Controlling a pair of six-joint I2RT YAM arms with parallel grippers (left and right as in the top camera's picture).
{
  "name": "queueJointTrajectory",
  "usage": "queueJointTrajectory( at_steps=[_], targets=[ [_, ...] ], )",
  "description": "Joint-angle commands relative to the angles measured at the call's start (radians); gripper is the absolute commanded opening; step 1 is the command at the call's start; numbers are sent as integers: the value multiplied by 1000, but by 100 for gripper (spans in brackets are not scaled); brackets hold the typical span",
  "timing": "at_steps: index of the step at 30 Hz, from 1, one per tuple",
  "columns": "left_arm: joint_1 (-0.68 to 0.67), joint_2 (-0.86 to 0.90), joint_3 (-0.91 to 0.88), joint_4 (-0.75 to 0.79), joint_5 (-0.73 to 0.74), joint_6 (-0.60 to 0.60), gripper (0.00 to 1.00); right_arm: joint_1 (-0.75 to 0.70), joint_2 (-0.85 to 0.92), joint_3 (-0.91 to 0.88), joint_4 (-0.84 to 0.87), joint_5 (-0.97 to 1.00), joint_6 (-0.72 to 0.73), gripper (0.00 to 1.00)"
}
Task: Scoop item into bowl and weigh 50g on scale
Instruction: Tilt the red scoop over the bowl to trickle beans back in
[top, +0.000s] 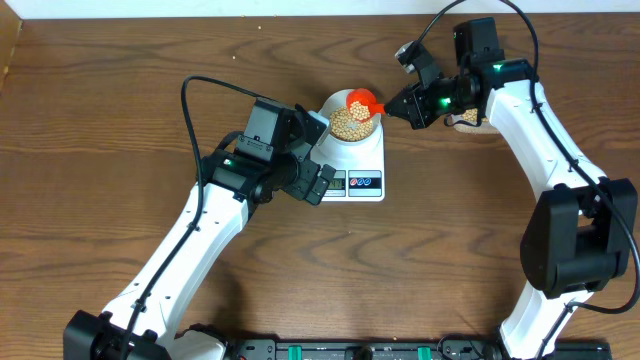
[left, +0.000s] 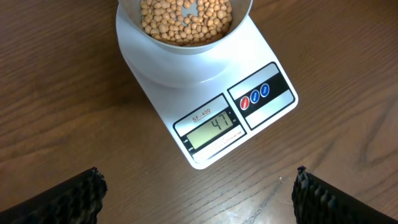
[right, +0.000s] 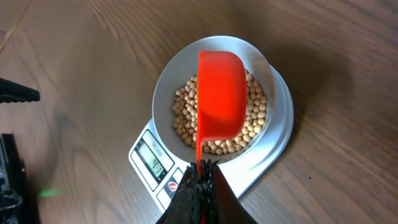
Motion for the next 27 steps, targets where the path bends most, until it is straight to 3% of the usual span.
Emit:
queueJointTrajectory(
  at_steps=[1, 27],
  targets=[
    [2, 0, 0, -3, 8, 9, 98, 3, -36, 17, 4, -7, -31, 1],
    [2, 0, 0, -3, 8, 9, 98, 3, -36, 17, 7, -8, -163, 1]
  ],
)
